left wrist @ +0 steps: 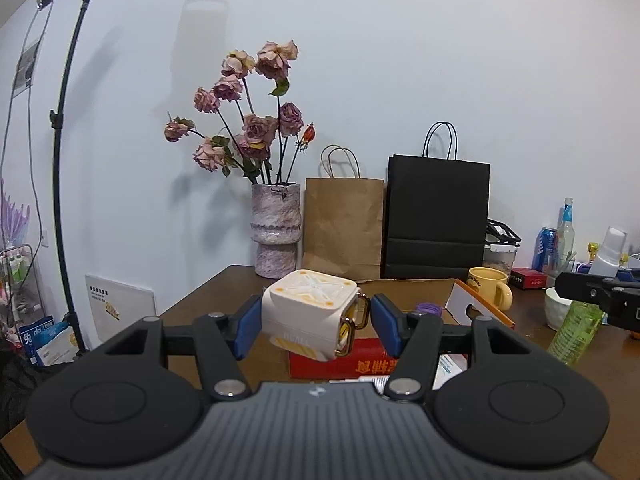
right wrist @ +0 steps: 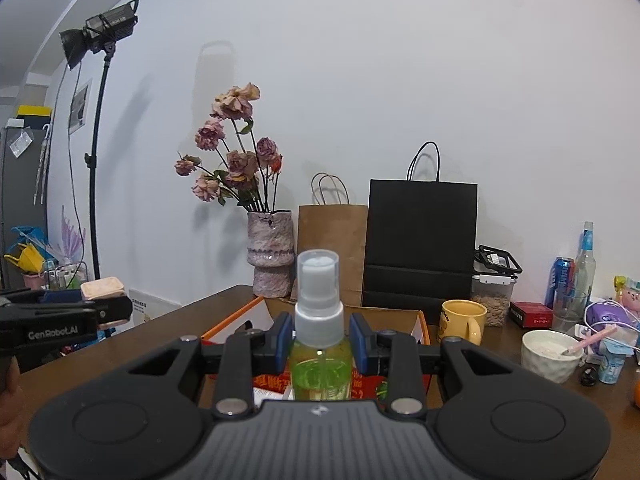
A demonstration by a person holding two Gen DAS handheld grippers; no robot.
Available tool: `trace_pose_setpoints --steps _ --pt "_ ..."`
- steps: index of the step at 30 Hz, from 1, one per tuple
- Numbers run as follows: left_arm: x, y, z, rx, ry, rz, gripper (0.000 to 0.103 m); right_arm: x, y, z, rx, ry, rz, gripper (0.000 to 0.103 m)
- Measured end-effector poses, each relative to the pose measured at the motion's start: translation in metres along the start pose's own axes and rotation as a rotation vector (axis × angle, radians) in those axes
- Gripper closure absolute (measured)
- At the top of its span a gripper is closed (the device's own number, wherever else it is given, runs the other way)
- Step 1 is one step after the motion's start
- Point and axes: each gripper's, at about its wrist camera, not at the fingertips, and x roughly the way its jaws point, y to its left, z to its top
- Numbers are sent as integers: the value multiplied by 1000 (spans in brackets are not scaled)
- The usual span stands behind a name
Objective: Organize rigid objects
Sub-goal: 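Carry the white square cup and green spray bottle over the cardboard box with both tools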
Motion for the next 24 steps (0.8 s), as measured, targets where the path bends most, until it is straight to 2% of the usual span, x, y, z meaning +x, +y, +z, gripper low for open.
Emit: trace_pose_setpoints --steps 14,24 --pt "96 2 19 -22 54 -26 43 91 -16 22 -18 33 25 73" --pt "168 -11 28 -11 84 -22 43 160 -38 37 -13 59 31 73"
